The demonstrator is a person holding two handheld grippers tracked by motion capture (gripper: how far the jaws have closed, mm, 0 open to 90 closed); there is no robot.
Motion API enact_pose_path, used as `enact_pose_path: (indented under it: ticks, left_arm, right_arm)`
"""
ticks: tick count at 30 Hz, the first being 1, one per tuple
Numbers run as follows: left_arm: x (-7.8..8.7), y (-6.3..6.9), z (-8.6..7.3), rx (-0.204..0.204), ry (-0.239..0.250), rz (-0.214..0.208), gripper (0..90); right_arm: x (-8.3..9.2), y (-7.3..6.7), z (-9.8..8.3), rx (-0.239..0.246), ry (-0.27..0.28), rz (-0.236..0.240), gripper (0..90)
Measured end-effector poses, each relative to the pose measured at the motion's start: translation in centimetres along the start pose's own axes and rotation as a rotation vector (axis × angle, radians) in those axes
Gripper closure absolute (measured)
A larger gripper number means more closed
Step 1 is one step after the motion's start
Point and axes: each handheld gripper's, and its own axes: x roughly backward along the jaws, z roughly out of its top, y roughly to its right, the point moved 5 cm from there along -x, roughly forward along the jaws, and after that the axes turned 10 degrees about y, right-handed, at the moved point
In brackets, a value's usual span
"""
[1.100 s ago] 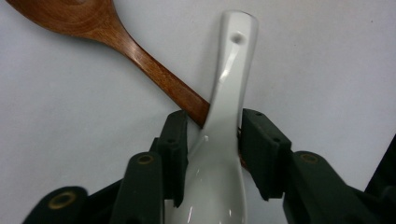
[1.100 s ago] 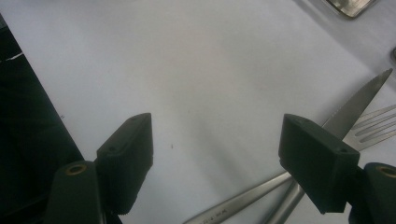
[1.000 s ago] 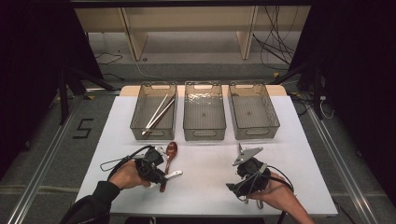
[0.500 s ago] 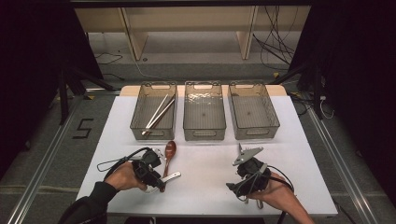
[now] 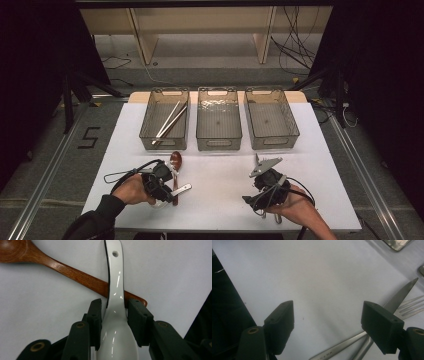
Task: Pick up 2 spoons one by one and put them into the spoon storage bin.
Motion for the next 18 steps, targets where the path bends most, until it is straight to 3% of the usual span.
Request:
enact_pose_path:
  ticks: [8,10,11,12,14,18]
  left_arm:
    - [0.08,0.29,-0.08,-0.016,-0.015,-0.014,71.7]
    - [0.68,0.59,0.26,0.0,0.021,-0.067,79.1]
    - [0.87,0.67,0.41,-0.001,0.035,-0.049,83.7]
    - [0.71,0.59,0.34,-0.005,0.016,-0.016,84.0]
    - [0.65,0.46,0.32,0.006,0.013,-0.032,83.9]
    - [0.61,0.6,0.39,0.002,0.006,-0.02,83.7]
  right_arm:
    - [0.02,0.02,0.02,-0.001,0.001,-0.004,27.5]
    - [0.04,0.01,0.03,-0.001,0.002,-0.005,27.5]
    - [0.04,0.01,0.03,-0.002,0.002,-0.005,27.5]
    - [0.04,0.01,0.04,-0.002,0.002,-0.005,27.5]
    - [0.02,0.02,0.03,0.0,0.001,-0.006,27.5]
    - [0.05,0.03,0.04,-0.003,0.001,-0.005,27.5]
